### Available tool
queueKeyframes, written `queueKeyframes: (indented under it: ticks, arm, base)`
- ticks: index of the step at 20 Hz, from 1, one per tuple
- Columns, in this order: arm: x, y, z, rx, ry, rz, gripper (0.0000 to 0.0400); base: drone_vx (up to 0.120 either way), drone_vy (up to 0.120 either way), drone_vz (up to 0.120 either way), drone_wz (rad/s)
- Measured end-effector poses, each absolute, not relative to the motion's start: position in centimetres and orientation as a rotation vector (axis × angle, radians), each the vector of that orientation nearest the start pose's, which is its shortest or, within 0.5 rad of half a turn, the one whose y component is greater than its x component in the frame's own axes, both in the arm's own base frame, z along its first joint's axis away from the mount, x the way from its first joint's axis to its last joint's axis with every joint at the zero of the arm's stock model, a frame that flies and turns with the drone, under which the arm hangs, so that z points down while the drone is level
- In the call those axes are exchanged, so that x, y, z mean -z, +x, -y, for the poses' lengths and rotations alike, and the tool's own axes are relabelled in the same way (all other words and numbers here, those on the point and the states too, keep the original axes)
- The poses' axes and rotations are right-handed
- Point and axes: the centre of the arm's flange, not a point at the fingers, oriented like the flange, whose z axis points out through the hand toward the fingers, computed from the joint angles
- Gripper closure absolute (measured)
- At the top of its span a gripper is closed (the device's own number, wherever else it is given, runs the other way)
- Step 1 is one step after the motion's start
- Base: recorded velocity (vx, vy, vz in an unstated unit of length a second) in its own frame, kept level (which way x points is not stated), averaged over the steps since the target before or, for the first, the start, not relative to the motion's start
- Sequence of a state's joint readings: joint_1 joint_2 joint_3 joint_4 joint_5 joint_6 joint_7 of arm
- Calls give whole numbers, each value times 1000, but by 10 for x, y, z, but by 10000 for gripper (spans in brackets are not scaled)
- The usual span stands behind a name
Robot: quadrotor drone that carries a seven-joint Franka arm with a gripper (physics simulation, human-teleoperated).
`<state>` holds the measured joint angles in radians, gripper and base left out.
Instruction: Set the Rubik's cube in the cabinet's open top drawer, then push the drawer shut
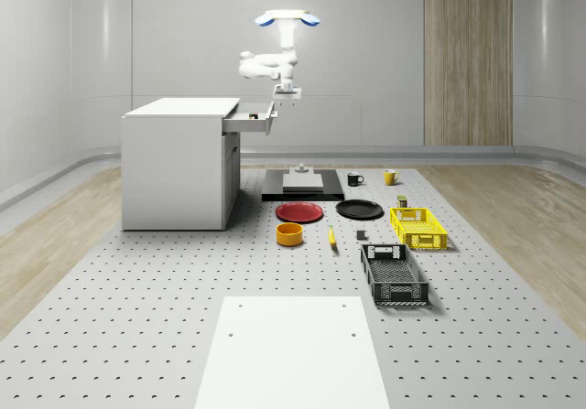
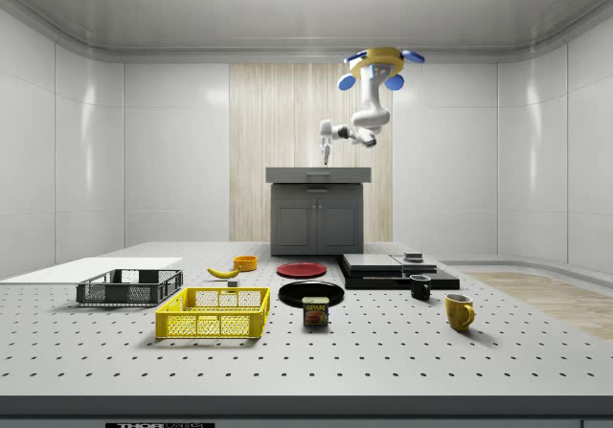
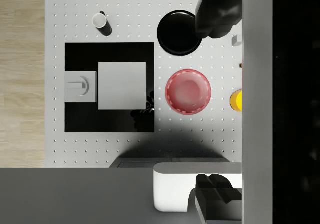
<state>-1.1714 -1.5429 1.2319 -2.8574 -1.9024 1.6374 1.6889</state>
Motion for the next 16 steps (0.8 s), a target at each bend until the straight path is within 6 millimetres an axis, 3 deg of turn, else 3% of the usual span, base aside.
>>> queueKeyframes:
  ticks: [8,12,16]
  arm:
    - [-529,301,0,-786,1,2,0]
    - [-529,301,0,-786,1,2,177]
    - [-529,301,0,-786,1,2,252]
  base:
    - [0,120,0,0]
    - [0,30,0,0]
    - [0,0,0,0]
